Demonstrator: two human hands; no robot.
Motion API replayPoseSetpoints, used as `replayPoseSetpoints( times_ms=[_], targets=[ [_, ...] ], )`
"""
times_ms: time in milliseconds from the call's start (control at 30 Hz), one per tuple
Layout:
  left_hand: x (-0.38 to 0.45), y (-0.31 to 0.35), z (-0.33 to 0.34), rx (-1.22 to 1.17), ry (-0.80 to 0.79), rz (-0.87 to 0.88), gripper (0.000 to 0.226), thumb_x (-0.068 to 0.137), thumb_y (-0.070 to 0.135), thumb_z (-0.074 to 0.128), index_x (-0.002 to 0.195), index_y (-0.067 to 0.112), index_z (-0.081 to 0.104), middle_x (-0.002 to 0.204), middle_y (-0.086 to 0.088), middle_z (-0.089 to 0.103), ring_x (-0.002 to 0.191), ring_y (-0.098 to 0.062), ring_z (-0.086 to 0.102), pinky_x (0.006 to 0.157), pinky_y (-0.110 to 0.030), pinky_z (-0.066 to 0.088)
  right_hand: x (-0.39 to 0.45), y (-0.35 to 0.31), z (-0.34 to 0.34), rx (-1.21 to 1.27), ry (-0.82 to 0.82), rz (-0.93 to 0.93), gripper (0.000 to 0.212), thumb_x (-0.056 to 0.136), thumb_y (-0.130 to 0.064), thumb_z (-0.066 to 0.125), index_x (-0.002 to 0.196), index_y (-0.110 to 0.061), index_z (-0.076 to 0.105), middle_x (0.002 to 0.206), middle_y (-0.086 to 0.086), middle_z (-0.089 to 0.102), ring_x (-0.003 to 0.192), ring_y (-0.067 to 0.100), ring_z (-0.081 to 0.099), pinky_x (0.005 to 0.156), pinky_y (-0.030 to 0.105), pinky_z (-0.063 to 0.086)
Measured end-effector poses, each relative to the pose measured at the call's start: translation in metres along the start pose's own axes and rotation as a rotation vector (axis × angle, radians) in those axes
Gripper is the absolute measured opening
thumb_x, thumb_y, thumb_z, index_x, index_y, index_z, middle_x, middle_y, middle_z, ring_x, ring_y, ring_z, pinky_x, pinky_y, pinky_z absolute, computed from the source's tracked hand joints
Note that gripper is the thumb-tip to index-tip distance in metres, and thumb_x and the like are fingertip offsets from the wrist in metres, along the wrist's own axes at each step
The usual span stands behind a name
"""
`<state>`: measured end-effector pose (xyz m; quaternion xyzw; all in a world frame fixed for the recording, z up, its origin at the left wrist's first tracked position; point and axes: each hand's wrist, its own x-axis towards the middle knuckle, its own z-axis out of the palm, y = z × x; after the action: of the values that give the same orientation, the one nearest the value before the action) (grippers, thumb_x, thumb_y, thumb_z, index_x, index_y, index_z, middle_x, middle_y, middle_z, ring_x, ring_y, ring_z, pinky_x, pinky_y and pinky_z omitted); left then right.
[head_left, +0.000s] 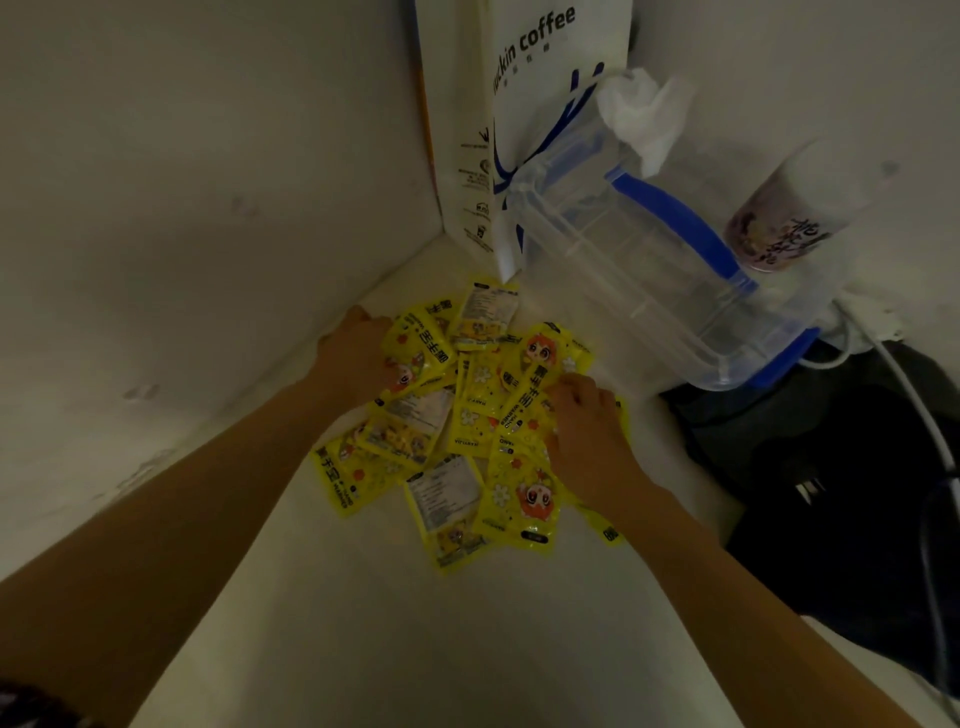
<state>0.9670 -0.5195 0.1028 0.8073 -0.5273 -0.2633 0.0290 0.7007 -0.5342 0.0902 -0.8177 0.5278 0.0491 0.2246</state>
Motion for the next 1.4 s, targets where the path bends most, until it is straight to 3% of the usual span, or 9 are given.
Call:
replayPoseSetpoints(
  times_ms=[133, 500, 600, 767, 933, 1033, 1167, 1300, 1400],
  targets=[
    [-0.004, -0.001, 0.000, -0.036, 0.017, -0.038, 0.042, 0.078, 0.021, 0.072, 0.116, 0.010, 0.058, 0.121, -0.016, 0.041, 0.113, -0.031, 0.048, 0.098, -0.049, 0.042, 0.000, 0.001, -0.001, -0.025, -0.025, 0.045, 0.045, 0.093, -0.021, 0.050, 0.137, -0.018, 0.040, 0.152, 0.011, 0.025, 0.138, 0.035, 0.021, 0.112, 0.046, 0.024],
    [-0.026, -0.013, -0.006, -0.283, 0.082, -0.013, 0.037, 0.071, 0.004, 0.079, 0.105, -0.002, 0.063, 0.108, -0.020, 0.066, 0.100, -0.035, 0.064, 0.085, -0.039, 0.051, -0.003, -0.009, -0.009, -0.086, 0.042, 0.036, 0.052, 0.090, -0.014, 0.053, 0.138, -0.019, 0.032, 0.116, 0.008, 0.044, 0.101, 0.028, 0.055, 0.101, 0.053, 0.032],
    [-0.036, -0.019, -0.011, -0.310, 0.087, -0.066, 0.048, 0.072, 0.009, 0.080, 0.116, 0.002, 0.061, 0.117, -0.014, 0.065, 0.106, -0.031, 0.062, 0.087, -0.034, 0.049, -0.006, -0.011, -0.017, -0.052, 0.015, 0.013, 0.057, 0.090, -0.014, 0.052, 0.141, -0.019, 0.028, 0.117, 0.007, 0.045, 0.098, 0.028, 0.056, 0.100, 0.051, 0.035],
    [-0.059, -0.022, -0.020, -0.435, 0.120, -0.058, 0.043, 0.070, 0.011, 0.082, 0.109, 0.009, 0.063, 0.106, -0.005, 0.067, 0.097, -0.024, 0.063, 0.088, -0.036, 0.050, -0.019, -0.011, -0.033, 0.207, -0.018, 0.050, 0.023, 0.092, -0.013, 0.053, 0.112, -0.002, 0.052, 0.111, 0.016, 0.047, 0.099, 0.032, 0.053, 0.072, 0.025, 0.031],
    [-0.083, -0.023, -0.012, -0.695, 0.082, -0.093, 0.046, 0.063, 0.021, 0.084, 0.104, 0.018, 0.064, 0.103, -0.004, 0.071, 0.095, -0.024, 0.069, 0.084, -0.047, 0.056, -0.048, -0.009, -0.039, 0.598, 0.002, 0.222, 0.010, 0.088, -0.012, 0.060, 0.096, -0.012, 0.053, 0.089, -0.004, 0.050, 0.078, 0.013, 0.053, 0.067, 0.028, 0.041],
    [-0.094, -0.016, 0.002, -0.844, 0.048, -0.165, 0.054, 0.065, 0.018, 0.085, 0.108, 0.014, 0.053, 0.104, -0.007, 0.069, 0.090, -0.026, 0.069, 0.073, -0.047, 0.059, -0.066, -0.003, -0.024, 0.898, -0.001, 0.375, 0.018, 0.082, -0.004, 0.062, 0.100, -0.006, 0.057, 0.080, 0.003, 0.056, 0.058, 0.010, 0.050, 0.059, 0.027, 0.045],
    [-0.095, -0.007, 0.022, -0.890, 0.059, -0.283, 0.051, 0.068, 0.015, 0.085, 0.109, 0.013, 0.054, 0.101, -0.004, 0.067, 0.085, -0.022, 0.068, 0.062, -0.035, 0.056, -0.086, -0.007, 0.006, 0.943, -0.015, 0.441, 0.035, 0.082, -0.003, 0.061, 0.116, -0.012, 0.056, 0.101, 0.007, 0.064, 0.078, 0.016, 0.057, 0.069, 0.036, 0.052],
    [-0.091, -0.004, 0.034, -0.863, 0.053, -0.315, 0.031, 0.069, 0.017, 0.084, 0.096, 0.015, 0.068, 0.095, -0.008, 0.073, 0.086, -0.028, 0.071, 0.074, -0.046, 0.059, -0.093, -0.017, 0.021, 0.830, 0.040, 0.369, 0.034, 0.090, -0.007, 0.057, 0.123, -0.004, 0.050, 0.105, 0.008, 0.063, 0.091, 0.014, 0.058, 0.069, 0.035, 0.050],
    [-0.086, 0.001, 0.036, -0.726, 0.094, -0.317, 0.042, 0.069, 0.030, 0.083, 0.103, 0.014, 0.064, 0.095, -0.003, 0.071, 0.085, -0.025, 0.069, 0.076, -0.045, 0.058, -0.090, -0.025, 0.028, 0.736, 0.080, 0.325, 0.010, 0.092, -0.014, 0.055, 0.101, -0.013, 0.051, 0.089, 0.005, 0.059, 0.078, 0.020, 0.057, 0.063, 0.035, 0.049]
  ],
)
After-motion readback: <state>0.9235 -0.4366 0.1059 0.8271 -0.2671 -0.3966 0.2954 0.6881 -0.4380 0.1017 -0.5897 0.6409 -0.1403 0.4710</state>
